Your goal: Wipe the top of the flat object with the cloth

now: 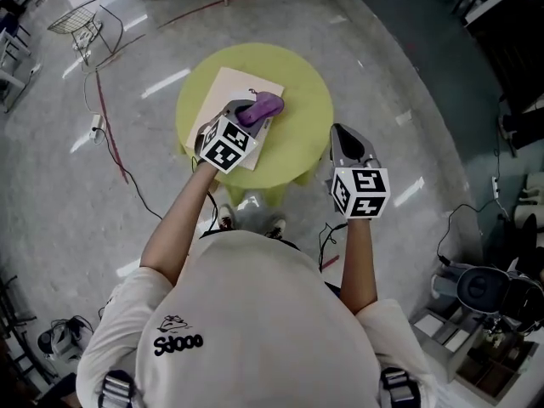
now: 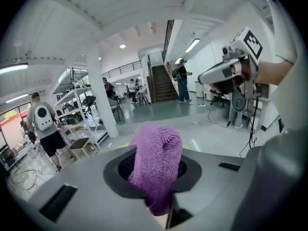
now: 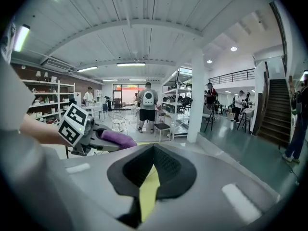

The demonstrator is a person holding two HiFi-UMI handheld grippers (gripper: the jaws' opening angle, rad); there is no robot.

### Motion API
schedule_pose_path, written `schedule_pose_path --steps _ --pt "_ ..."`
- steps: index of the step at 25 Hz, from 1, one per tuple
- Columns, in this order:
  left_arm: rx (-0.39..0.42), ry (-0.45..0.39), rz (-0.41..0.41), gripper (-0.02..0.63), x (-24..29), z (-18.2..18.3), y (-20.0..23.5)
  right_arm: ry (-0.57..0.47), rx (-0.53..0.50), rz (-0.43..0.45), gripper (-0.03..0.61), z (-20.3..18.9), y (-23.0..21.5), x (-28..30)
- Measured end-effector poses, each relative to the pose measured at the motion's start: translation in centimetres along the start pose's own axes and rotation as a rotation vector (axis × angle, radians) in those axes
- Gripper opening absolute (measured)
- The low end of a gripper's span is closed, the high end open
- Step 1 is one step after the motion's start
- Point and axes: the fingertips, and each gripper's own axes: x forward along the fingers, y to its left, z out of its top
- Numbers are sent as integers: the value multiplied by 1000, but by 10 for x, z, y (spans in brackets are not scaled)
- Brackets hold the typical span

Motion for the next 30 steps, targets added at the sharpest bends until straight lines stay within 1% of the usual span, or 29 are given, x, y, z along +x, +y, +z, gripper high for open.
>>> schedule_pose_path --steps 5,9,15,20,26,30 --pt "-34 -126 81 66 -31 46 44 -52 -77 28 9 40 5 19" --pt "-30 -175 135 66 -60 68 69 -96 -139 39 10 73 8 27" --pt "-4 -266 188 66 -96 102 91 -160 -177 56 10 113 12 32" --pt "6 -312 209 66 -122 118 99 -194 -200 74 9 135 18 33" --pt "47 -325 228 66 -140 125 101 -214 -225 98 9 149 28 37" --pt "37 -339 243 66 -147 126 103 -220 -239 79 9 155 31 35"
